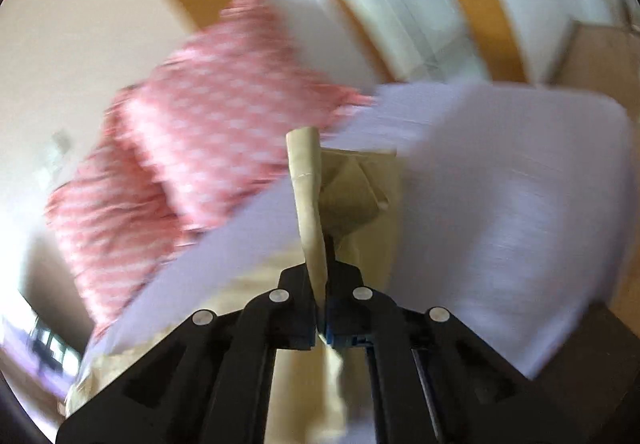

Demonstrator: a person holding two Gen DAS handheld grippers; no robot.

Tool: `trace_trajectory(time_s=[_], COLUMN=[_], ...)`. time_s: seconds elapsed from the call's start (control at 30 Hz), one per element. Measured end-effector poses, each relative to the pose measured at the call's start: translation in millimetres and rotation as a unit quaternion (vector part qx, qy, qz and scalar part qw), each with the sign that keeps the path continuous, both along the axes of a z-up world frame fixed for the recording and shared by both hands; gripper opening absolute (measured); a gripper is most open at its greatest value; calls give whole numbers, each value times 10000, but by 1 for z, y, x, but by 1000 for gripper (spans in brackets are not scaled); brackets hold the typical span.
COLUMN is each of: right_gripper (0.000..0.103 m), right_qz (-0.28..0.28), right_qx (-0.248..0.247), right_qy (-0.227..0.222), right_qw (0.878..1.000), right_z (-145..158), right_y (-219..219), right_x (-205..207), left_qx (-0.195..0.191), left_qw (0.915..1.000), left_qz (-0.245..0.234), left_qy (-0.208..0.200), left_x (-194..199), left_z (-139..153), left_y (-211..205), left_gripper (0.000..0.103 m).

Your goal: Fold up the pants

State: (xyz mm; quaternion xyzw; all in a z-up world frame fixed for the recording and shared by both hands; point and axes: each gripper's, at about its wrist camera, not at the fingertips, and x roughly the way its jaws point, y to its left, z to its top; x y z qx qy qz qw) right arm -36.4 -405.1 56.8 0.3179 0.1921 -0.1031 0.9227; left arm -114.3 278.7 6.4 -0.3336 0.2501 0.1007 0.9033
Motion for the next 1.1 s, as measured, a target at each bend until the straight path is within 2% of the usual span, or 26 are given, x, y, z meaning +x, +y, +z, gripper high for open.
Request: trace_trajectory(time_s=[0.1, 0.17, 0.2, 0.23, 0.3, 0.33, 0.37, 0.4, 0.43, 0.5, 0.53, 0.6, 0.73, 0.83, 0.97, 1.1], right_gripper=[3, 3, 3, 3, 3, 4, 7, 16, 24, 73, 80, 82, 82, 82, 82, 82], right_qz=[1203, 2345, 2722, 3175, 4292, 4650, 4829, 4989, 5011, 4993, 4922, 4786, 4553, 4537, 4606, 4649], right_qx=[-253, -436, -514, -614, -922, -1231, -1388, -1494, -1523, -1370, -1239, -1097, -824, -622, -557, -520], right_qy=[-368, -458, -414, -318, 193, 544, 728, 893, 922, 736, 583, 369, 418, 584, 684, 671], right_qw=[9917, 9701, 9600, 9457, 8983, 8750, 8616, 8490, 8469, 8524, 8596, 8704, 8855, 8871, 8832, 8813], right_z=[37, 50, 51, 49, 28, 15, 6, -4, -6, -3, 2, 12, 14, 6, -2, -3], right_y=[72, 146, 172, 203, 279, 310, 326, 339, 343, 336, 326, 314, 298, 299, 304, 306], right_x=[28, 48, 53, 59, 66, 66, 63, 60, 56, 48, 44, 42, 41, 49, 49, 47], left_qx=[19, 63, 77, 88, 96, 101, 112, 148, 182, 230, 210, 187, 0, -73, 62, -148], left_qw=[10000, 9999, 9999, 9998, 9996, 9993, 9991, 9985, 9981, 9969, 9963, 9959, 9962, 9965, 9983, 9992], left_qz=[-29, -45, -54, -77, -206, -323, -384, -494, -551, -709, -788, -848, -854, -827, -571, -344], left_qy=[-75, -124, -137, -156, -175, -176, -172, -185, -194, -257, -279, -236, -175, -119, -16, 99], left_x=[-3, -5, -6, -8, -9, -8, -8, -7, -7, -3, 0, 8, 21, 32, 47, 56], left_z=[0, 1, 1, 1, 1, 1, 1, 1, 2, 2, 1, -2, -10, -11, -3, -5], left_y=[-3, -7, -8, -10, -12, -14, -15, -18, -20, -24, -26, -29, -30, -32, -25, -10], left_gripper=[42, 47, 51, 55, 61, 66, 68, 71, 75, 79, 79, 80, 80, 80, 80, 79])
